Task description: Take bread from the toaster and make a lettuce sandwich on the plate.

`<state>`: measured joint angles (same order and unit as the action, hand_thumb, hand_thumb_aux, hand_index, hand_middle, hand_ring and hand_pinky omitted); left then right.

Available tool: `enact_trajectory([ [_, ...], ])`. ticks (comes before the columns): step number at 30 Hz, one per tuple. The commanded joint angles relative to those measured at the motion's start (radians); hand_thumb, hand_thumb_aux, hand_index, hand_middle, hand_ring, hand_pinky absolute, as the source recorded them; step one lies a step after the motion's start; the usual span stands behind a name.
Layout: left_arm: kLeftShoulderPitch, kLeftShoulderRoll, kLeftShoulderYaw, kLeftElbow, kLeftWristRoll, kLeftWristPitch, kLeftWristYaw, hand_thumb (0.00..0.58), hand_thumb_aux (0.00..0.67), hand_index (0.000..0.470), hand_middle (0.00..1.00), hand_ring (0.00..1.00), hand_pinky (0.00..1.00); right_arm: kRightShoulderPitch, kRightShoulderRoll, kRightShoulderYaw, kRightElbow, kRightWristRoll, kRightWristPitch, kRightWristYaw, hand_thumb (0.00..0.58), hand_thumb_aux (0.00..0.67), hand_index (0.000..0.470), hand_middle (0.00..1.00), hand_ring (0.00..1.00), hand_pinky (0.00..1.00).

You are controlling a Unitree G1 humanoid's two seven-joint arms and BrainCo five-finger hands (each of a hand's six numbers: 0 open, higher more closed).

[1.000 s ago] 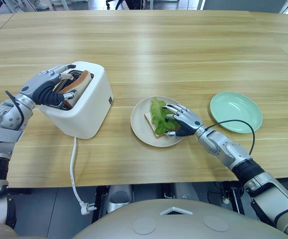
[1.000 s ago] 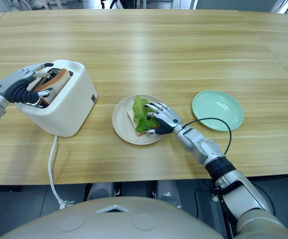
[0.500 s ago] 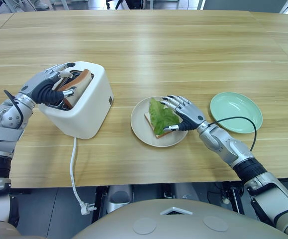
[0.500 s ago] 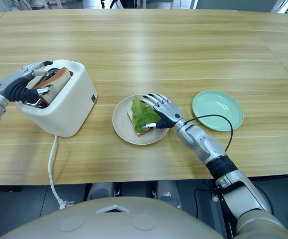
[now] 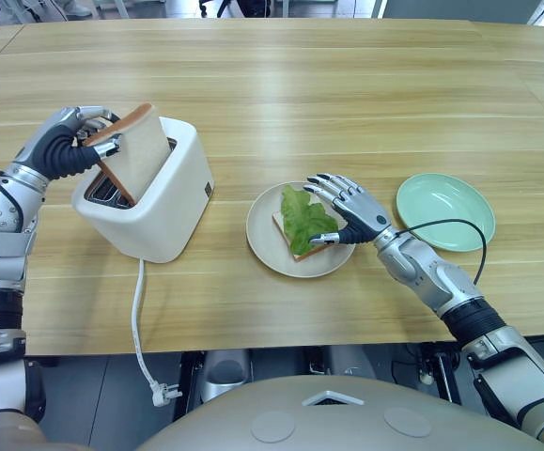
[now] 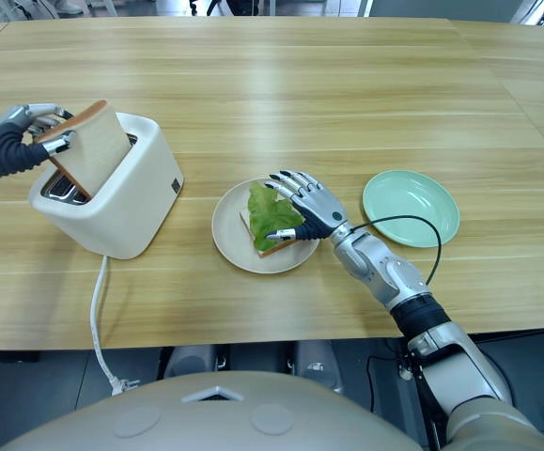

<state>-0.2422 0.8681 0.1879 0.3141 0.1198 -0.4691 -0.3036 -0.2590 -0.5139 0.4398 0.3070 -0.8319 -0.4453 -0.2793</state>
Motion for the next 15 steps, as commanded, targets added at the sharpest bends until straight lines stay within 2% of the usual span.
enact_trajectory([
  [1, -0.023, -0.018, 0.029, -0.013, -0.065, 0.013, -0.027, 0.58, 0.67, 0.46, 1.0, 1.0, 1.0, 0.007, 0.0, -0.007, -0.006, -0.003, -0.004, -0.001, 0.0, 0.0, 0.0, 0.0, 0.0, 0.0],
  [15, -0.077, -0.051, 0.093, 0.094, -0.208, 0.051, -0.102, 0.58, 0.67, 0.46, 1.0, 1.0, 1.0, 0.007, -0.002, -0.014, -0.007, -0.005, -0.006, -0.007, 0.0, 0.0, 0.0, 0.0, 0.0, 0.0],
])
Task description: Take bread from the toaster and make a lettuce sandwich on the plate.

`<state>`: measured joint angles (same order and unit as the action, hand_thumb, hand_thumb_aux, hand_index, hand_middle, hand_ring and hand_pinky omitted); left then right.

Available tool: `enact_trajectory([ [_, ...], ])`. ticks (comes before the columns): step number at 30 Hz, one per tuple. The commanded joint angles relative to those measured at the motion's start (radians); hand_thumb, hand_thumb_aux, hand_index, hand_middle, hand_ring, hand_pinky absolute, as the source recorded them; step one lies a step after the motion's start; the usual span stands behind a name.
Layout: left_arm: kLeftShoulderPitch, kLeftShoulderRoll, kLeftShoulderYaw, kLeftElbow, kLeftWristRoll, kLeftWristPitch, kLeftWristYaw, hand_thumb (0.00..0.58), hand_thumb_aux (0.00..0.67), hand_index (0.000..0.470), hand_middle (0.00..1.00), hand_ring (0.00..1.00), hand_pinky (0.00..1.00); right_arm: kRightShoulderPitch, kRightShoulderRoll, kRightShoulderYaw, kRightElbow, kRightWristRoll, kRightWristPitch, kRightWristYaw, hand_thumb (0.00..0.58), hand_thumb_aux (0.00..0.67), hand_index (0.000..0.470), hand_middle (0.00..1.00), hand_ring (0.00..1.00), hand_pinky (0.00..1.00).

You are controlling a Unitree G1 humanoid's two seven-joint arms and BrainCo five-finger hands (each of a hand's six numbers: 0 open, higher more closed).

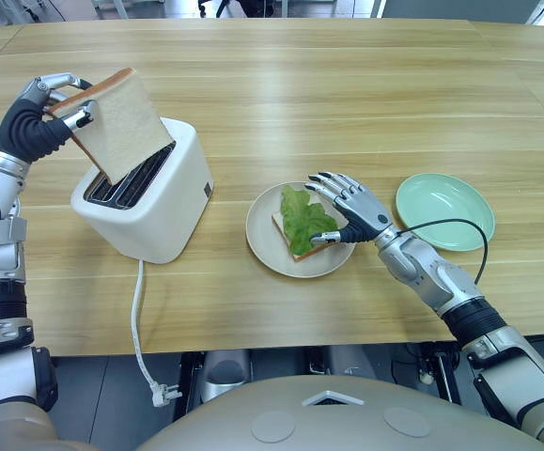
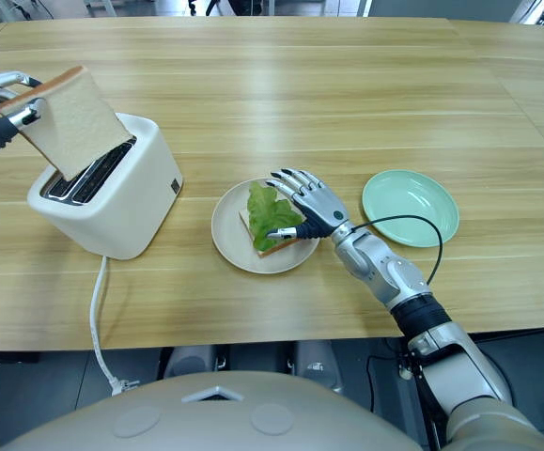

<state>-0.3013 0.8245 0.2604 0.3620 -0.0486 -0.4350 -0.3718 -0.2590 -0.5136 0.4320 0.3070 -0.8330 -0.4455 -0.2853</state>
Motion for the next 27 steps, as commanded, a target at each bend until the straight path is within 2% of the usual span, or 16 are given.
enact_trajectory([
  [1, -0.023, -0.011, 0.023, 0.054, -0.053, 0.018, -0.043, 0.58, 0.67, 0.46, 1.0, 1.0, 1.0, 0.007, -0.002, -0.006, -0.008, -0.004, -0.006, -0.001, 0.0, 0.0, 0.0, 0.0, 0.0, 0.0],
  [7, -0.048, -0.05, 0.055, 0.037, -0.2, 0.052, -0.145, 0.58, 0.67, 0.46, 1.0, 1.0, 1.0, 0.007, -0.004, -0.008, -0.009, -0.004, -0.006, -0.002, 0.0, 0.0, 0.0, 0.0, 0.0, 0.0],
  [14, -0.103, -0.14, 0.009, -0.124, -0.333, 0.152, -0.254, 0.58, 0.67, 0.46, 1.0, 1.0, 1.0, 0.004, -0.014, -0.072, -0.041, 0.007, 0.016, -0.049, 0.0, 0.0, 0.0, 0.0, 0.0, 0.0],
  [22, -0.205, -0.351, -0.173, -0.223, -0.317, 0.271, -0.283, 0.58, 0.67, 0.46, 1.0, 1.0, 1.0, 0.005, -0.011, -0.198, -0.049, 0.039, 0.085, -0.132, 0.0, 0.0, 0.0, 0.0, 0.0, 0.0],
  [27, -0.268, -0.478, -0.3, -0.075, -0.216, 0.257, -0.3, 0.58, 0.67, 0.46, 1.0, 1.0, 1.0, 0.03, -0.004, -0.297, -0.1, 0.079, 0.123, -0.186, 0.0, 0.0, 0.0, 0.0, 0.0, 0.0],
])
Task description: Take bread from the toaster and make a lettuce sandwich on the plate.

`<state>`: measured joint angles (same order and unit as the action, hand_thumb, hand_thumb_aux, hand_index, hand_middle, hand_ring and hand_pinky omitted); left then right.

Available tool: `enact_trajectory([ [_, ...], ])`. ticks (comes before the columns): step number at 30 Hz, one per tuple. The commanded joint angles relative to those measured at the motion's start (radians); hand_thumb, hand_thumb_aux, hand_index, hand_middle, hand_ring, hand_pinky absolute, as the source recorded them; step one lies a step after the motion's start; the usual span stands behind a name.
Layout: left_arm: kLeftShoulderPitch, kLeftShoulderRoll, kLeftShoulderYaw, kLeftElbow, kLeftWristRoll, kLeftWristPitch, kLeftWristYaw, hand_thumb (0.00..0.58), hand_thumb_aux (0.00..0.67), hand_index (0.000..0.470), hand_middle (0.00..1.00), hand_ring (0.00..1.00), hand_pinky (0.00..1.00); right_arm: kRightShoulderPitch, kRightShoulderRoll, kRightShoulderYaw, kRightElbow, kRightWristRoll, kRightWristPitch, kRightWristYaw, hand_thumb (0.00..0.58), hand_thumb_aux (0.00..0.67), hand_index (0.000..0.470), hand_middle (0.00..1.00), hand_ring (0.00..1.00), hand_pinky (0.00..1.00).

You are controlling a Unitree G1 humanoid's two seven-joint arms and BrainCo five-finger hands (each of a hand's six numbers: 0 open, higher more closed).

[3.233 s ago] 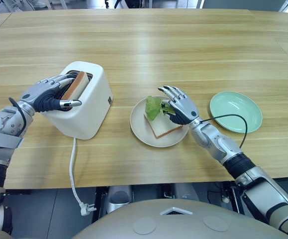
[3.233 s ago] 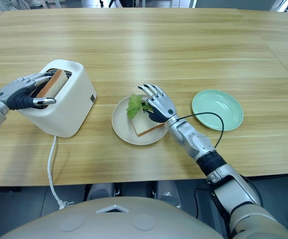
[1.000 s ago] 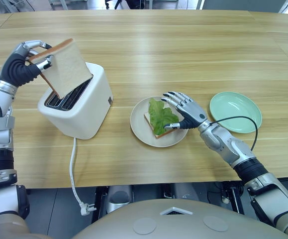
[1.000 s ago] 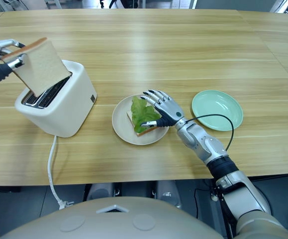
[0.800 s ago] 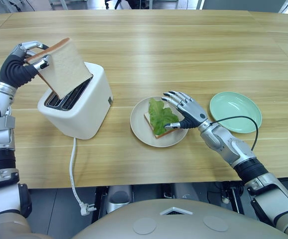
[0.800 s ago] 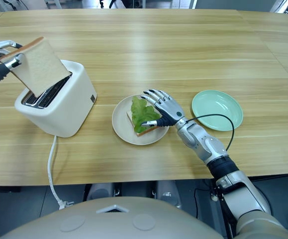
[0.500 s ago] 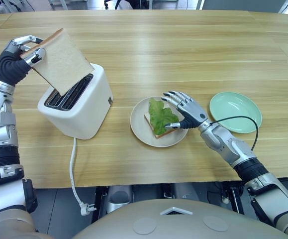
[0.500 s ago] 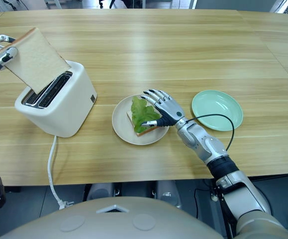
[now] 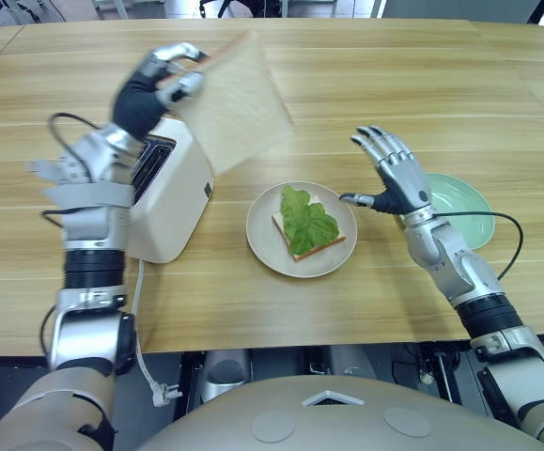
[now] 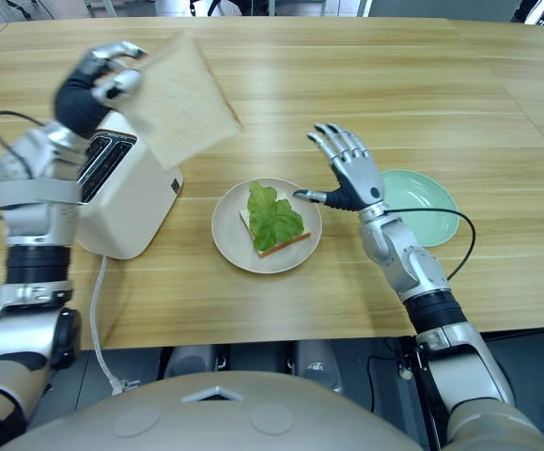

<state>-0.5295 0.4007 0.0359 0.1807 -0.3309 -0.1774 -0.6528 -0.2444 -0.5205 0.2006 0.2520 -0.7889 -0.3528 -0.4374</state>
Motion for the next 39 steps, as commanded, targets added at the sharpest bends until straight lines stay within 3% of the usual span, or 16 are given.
enact_trajectory([
  [1, -0.051, -0.078, -0.088, 0.147, 0.078, -0.01, -0.025, 0.58, 0.67, 0.46, 1.0, 1.0, 1.0, 0.019, 0.007, -0.079, -0.053, 0.039, 0.036, -0.044, 0.0, 0.0, 0.0, 0.0, 0.0, 0.0],
  [10, -0.149, -0.257, -0.163, 0.456, 0.157, -0.029, -0.035, 0.58, 0.67, 0.46, 1.0, 1.0, 1.0, 0.04, 0.017, -0.124, -0.071, 0.052, 0.042, -0.088, 0.0, 0.0, 0.0, 0.0, 0.0, 0.0],
  [19, -0.181, -0.288, -0.154, 0.76, 0.257, -0.113, 0.025, 0.58, 0.67, 0.46, 1.0, 1.0, 1.0, 0.057, 0.024, 0.05, -0.083, -0.071, -0.067, -0.061, 0.0, 0.0, 0.0, 0.0, 0.0, 0.0],
  [39, -0.152, -0.333, -0.171, 0.913, 0.343, -0.18, 0.034, 0.58, 0.67, 0.46, 1.0, 1.0, 1.0, 0.041, 0.039, 0.272, 0.104, -0.174, -0.097, 0.013, 0.0, 0.0, 0.0, 0.0, 0.0, 0.0],
])
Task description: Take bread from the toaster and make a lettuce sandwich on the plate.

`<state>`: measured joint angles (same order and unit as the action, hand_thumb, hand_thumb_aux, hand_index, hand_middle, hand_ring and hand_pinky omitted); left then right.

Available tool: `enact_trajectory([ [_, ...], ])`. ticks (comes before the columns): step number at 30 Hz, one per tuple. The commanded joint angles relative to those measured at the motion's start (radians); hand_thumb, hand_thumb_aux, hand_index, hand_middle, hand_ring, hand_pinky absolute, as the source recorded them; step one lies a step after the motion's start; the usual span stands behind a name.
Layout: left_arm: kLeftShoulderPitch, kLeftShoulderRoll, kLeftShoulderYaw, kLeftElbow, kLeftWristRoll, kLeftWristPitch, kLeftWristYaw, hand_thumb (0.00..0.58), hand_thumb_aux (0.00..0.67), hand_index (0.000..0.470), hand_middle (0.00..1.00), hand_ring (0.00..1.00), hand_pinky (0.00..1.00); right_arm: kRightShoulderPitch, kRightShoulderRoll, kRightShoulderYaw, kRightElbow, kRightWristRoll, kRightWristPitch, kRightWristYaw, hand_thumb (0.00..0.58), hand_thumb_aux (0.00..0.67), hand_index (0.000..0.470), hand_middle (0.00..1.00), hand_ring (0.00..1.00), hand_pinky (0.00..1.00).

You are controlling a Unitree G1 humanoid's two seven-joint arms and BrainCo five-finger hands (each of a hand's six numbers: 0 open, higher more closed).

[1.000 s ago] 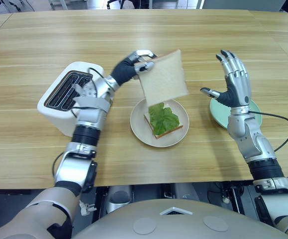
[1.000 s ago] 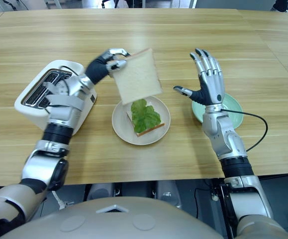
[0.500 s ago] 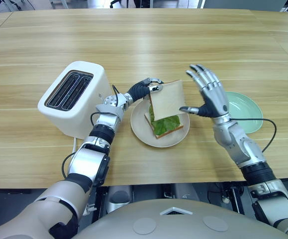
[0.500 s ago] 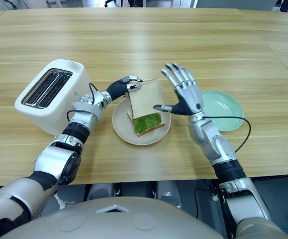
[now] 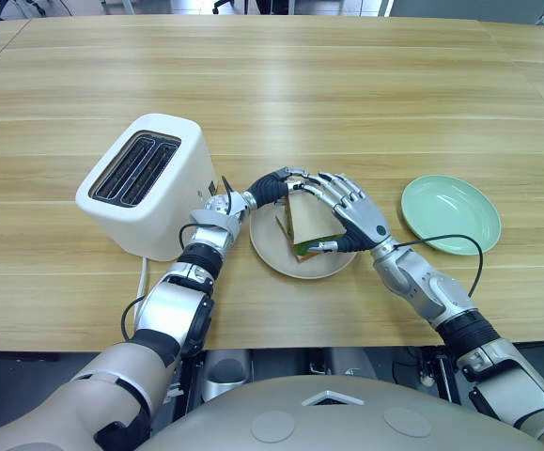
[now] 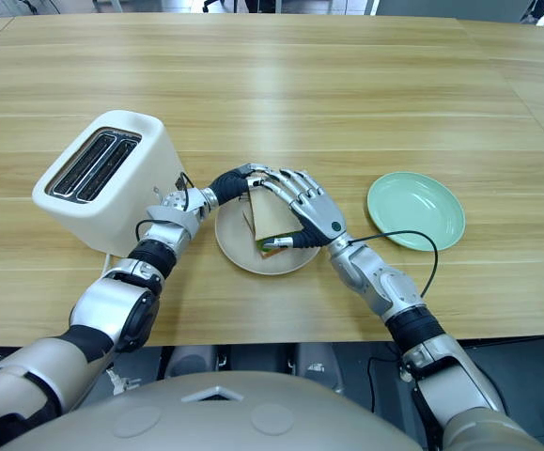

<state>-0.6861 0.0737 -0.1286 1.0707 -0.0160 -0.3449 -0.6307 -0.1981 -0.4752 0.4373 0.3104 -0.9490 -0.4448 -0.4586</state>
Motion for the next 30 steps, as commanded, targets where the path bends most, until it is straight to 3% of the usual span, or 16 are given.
enact_trajectory([
  [1, 0.006, -0.004, -0.014, 0.026, 0.044, -0.021, 0.027, 0.58, 0.67, 0.46, 1.0, 1.0, 1.0, -0.007, -0.007, 0.042, 0.054, -0.016, -0.006, 0.038, 0.0, 0.0, 0.0, 0.0, 0.0, 0.0],
  [8, 0.002, 0.019, -0.086, 0.075, 0.195, -0.07, 0.197, 0.58, 0.67, 0.46, 1.0, 1.0, 1.0, 0.003, -0.012, 0.065, 0.093, 0.006, -0.022, 0.076, 0.0, 0.0, 0.0, 0.0, 0.0, 0.0],
  [30, -0.011, -0.001, -0.087, 0.133, 0.247, -0.093, 0.262, 0.58, 0.67, 0.46, 1.0, 1.0, 1.0, 0.067, -0.053, 0.078, 0.128, 0.069, -0.041, 0.146, 0.0, 0.0, 0.0, 0.0, 0.0, 0.0],
])
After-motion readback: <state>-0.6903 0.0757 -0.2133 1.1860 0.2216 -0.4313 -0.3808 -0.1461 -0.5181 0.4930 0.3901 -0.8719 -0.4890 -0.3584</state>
